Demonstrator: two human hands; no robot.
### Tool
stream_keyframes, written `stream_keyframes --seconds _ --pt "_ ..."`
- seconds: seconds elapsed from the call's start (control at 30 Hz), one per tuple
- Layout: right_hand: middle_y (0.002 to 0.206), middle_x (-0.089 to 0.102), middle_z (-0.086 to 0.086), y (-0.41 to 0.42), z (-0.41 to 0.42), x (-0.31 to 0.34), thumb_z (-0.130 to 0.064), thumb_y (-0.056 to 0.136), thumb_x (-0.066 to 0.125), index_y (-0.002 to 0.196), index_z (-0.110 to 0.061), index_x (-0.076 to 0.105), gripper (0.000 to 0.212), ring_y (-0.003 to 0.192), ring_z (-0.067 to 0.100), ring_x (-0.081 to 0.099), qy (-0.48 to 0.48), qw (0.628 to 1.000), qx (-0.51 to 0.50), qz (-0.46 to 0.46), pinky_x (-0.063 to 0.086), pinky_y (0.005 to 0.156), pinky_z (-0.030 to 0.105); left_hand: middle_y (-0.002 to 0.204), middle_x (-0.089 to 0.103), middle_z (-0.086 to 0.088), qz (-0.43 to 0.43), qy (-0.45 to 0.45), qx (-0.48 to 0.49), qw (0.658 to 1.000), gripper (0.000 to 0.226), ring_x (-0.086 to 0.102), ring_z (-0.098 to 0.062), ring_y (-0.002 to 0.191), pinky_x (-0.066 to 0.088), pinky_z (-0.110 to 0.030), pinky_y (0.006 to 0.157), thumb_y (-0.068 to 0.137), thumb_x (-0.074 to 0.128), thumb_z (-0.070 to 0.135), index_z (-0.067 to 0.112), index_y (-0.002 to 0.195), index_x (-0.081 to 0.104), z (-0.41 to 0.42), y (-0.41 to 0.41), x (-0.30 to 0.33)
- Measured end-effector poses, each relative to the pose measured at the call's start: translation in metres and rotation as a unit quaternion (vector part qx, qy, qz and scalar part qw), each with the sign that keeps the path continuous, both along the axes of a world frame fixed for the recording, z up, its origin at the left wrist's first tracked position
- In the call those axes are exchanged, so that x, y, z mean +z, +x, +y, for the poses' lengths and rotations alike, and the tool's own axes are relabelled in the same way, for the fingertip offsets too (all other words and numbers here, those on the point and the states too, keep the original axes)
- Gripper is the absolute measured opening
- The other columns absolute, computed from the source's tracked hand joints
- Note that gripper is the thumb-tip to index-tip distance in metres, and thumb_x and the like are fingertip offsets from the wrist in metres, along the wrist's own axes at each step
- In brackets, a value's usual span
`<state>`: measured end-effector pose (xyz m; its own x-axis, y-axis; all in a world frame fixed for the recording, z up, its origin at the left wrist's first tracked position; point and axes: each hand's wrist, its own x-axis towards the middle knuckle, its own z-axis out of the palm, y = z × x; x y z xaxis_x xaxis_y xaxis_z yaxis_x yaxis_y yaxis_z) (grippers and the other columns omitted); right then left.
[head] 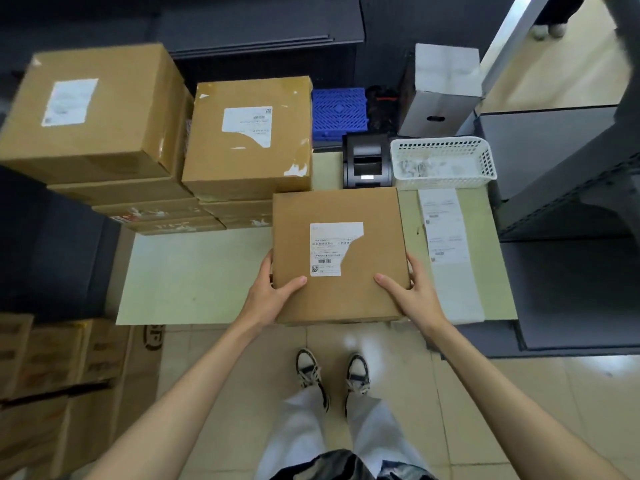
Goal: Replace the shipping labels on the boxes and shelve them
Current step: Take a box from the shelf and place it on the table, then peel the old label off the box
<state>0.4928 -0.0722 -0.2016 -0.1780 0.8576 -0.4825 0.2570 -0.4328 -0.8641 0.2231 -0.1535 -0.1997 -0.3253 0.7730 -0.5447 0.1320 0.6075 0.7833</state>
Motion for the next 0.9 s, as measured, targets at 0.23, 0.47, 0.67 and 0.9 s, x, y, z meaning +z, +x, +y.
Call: stream_keyframes --seconds 0.23,0.47,0.67,0.9 --pt "0.124 0.055 -0.013 -0.017 0.009 -0.034 -0.033 0.085 0.075 0.145 -0.036 0.033 0.073 0.101 -0.008 0.056 -0.034 0.999 0.012 -0.026 0.050 0.074 0.011 0.138 0.055 0.012 -0.035 -0.035 0.013 0.999 0.086 0.058 -0.008 0.118 0.050 -0.025 0.093 0.087 0.079 0.028 0.030 0.156 0.027 0.010 -0.011 -0.039" --pt "0.134 0.057 -0.011 -0.015 0.017 -0.085 -0.034 0.085 0.075 0.146 -0.034 0.036 0.072 0.113 0.004 0.060 -0.057 0.997 0.027 -0.042 0.053 0.092 0.027 0.136 0.059 0.014 -0.053 -0.066 0.004 0.996 0.088 0.060 -0.011 0.121 0.049 -0.044 0.106 0.083 0.082 0.032 0.036 0.154 0.029 0.015 -0.013 -0.085" --pt "0.135 0.056 -0.011 -0.011 0.011 -0.104 -0.032 0.084 0.076 0.146 -0.033 0.037 0.073 0.112 0.000 0.059 -0.064 0.995 0.014 -0.069 0.052 0.091 0.026 0.135 0.060 0.016 -0.062 -0.074 -0.013 0.995 0.090 0.060 -0.008 0.120 0.049 -0.044 0.107 0.080 0.083 0.037 0.038 0.153 0.031 0.017 -0.013 -0.113" --pt "0.131 0.045 0.003 -0.017 0.025 -0.096 -0.055 0.071 0.077 0.136 -0.019 0.043 0.082 0.115 0.021 0.051 0.058 0.940 0.084 -0.327 0.047 0.097 0.044 0.152 0.041 0.008 -0.005 -0.048 -0.024 0.999 0.111 0.047 -0.011 0.132 0.043 -0.040 0.111 0.079 0.086 0.033 0.046 0.158 0.008 0.017 -0.017 -0.111"
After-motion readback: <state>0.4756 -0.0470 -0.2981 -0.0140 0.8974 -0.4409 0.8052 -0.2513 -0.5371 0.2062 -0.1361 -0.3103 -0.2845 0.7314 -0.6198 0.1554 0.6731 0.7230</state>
